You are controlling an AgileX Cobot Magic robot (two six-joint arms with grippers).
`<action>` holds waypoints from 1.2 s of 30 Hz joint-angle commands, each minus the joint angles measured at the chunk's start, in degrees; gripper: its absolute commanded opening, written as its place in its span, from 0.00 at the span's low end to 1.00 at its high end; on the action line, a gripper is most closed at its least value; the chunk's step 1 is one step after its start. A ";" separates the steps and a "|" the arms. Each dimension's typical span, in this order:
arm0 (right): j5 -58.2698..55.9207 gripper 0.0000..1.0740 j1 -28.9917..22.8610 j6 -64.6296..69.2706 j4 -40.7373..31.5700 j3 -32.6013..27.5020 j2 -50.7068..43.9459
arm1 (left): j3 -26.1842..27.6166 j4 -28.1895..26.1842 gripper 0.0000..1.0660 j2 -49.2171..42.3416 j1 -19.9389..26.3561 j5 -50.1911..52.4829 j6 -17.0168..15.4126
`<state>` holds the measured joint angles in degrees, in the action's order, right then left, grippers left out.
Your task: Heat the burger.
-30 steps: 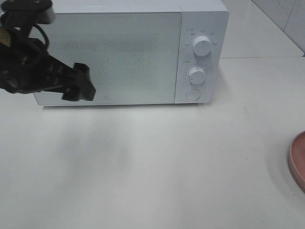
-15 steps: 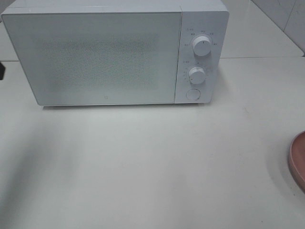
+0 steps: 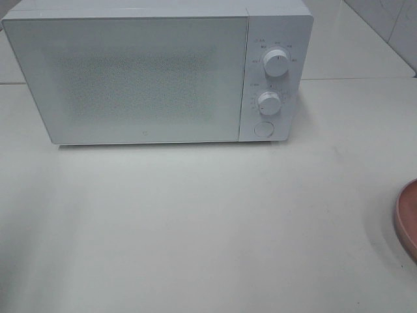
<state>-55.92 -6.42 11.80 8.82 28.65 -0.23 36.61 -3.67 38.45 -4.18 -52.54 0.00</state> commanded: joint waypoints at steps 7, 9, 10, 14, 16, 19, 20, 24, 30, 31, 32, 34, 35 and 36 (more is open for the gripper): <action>0.57 0.68 0.29 -0.92 -0.11 -0.06 -1.43 | -5.16 0.40 0.92 -18.33 0.29 -11.52 0.34; 0.57 0.68 0.29 -0.92 -0.11 -0.06 -1.43 | -5.39 0.34 0.92 -20.80 0.29 -11.57 0.34; 0.57 0.68 0.29 -0.92 -0.11 -0.06 -1.43 | -5.39 0.46 0.92 -23.20 0.29 -11.57 0.34; 0.57 0.68 0.29 -0.92 -0.11 -0.06 -1.43 | -6.07 0.74 0.92 -25.50 0.29 -10.31 0.34; 0.57 0.68 0.29 -0.92 -0.11 -0.06 -1.43 | -6.47 0.69 0.92 -26.81 0.29 -9.28 0.29; 0.57 0.68 0.29 -0.92 -0.11 -0.06 -1.43 | -6.53 0.63 0.92 -27.96 0.29 -8.71 0.00; 0.57 0.68 0.29 -0.92 -0.11 -0.06 -1.43 | -6.53 0.63 0.92 -27.96 0.29 -8.71 0.00; 0.57 0.68 0.29 -0.92 -0.11 -0.06 -1.43 | -6.59 0.06 0.92 -30.60 0.29 -8.59 0.00; 0.57 0.68 0.29 -0.92 -0.11 -0.06 -1.43 | -6.59 -0.06 0.92 -34.32 0.40 -8.54 0.00; 0.57 0.68 0.29 -0.92 -0.11 -0.06 -1.43 | -6.59 -0.06 0.92 -34.32 0.40 -8.54 0.00; 0.57 0.68 0.29 -0.92 -0.11 -0.06 -1.43 | -6.59 -0.06 0.92 -35.01 0.92 -8.54 0.00; 0.57 0.68 0.29 -0.92 -0.11 -0.06 -1.43 | -6.59 -0.06 0.92 -36.61 2.92 -8.54 0.00; 0.57 0.68 0.29 -0.92 -0.11 -0.06 -1.43 | -6.59 -0.06 0.92 -38.67 5.33 -8.54 0.00; 0.57 0.68 0.29 -0.92 -0.11 -0.06 -1.43 | -6.59 -0.06 0.92 -38.67 5.33 -8.54 0.00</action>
<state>-55.92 -6.42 11.80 8.82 28.65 -0.23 30.08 -3.55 1.38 -0.29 -61.59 0.00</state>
